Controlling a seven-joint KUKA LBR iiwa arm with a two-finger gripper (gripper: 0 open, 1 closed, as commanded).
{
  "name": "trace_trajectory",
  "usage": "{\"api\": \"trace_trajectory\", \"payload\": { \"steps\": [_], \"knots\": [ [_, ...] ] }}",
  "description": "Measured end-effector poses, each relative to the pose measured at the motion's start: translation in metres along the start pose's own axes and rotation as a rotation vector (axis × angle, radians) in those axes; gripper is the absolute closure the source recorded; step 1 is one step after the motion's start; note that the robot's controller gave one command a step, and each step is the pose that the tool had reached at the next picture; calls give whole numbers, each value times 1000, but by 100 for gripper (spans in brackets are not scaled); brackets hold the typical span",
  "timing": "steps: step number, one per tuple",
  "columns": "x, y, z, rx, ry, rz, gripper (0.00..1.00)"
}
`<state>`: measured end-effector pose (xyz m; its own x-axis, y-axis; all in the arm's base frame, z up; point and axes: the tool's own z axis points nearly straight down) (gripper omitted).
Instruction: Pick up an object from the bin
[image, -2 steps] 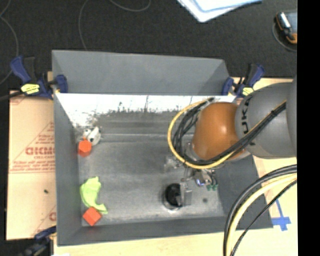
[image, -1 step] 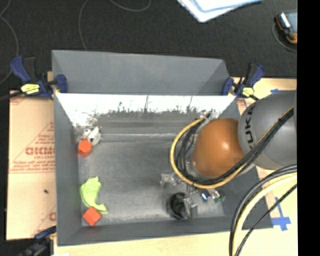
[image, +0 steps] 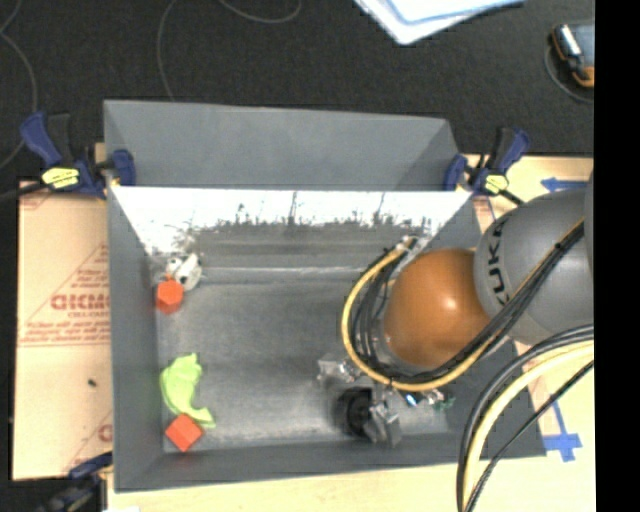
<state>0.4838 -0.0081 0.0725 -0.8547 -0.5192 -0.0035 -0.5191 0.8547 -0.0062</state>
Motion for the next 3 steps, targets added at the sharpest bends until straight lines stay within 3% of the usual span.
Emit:
{"api": "trace_trajectory", "payload": {
  "steps": [1,2,3],
  "knots": [
    [9,-6,-2,8,-22,219,0],
    [9,-6,-2,8,-22,216,0],
    [-10,-40,-3,14,-23,84,100]
  ]
}}
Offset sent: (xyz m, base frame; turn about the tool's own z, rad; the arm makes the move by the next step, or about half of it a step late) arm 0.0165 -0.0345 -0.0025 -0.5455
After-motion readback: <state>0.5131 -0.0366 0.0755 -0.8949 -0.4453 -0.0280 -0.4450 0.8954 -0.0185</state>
